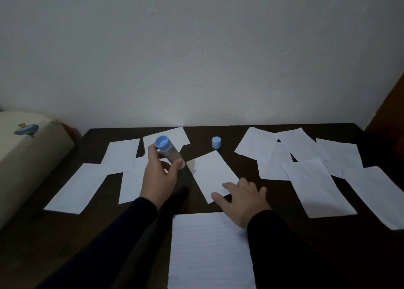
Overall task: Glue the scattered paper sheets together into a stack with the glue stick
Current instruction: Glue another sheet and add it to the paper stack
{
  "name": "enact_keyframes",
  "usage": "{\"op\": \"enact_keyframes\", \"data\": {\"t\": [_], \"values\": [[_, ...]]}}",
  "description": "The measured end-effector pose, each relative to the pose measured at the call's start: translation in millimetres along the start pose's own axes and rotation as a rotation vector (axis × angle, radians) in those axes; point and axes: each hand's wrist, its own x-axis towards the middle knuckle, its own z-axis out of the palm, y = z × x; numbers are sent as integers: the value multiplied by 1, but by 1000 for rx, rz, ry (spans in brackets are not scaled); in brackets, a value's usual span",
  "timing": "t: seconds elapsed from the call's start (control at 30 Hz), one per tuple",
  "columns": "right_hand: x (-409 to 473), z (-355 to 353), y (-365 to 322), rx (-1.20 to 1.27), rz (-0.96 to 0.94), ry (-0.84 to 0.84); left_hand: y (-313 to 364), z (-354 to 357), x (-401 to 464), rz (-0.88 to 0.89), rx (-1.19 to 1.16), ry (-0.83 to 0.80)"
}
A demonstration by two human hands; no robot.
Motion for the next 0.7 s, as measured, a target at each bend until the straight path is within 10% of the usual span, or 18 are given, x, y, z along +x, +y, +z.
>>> {"op": "enact_keyframes", "data": {"t": [0.57, 0.7], "values": [[-16, 29, -5, -91, -134, 311, -7, 15, -37, -10, -2, -303], [-3, 24, 4, 63, -160, 145, -4, 18, -46, 35, 28, -347]]}}
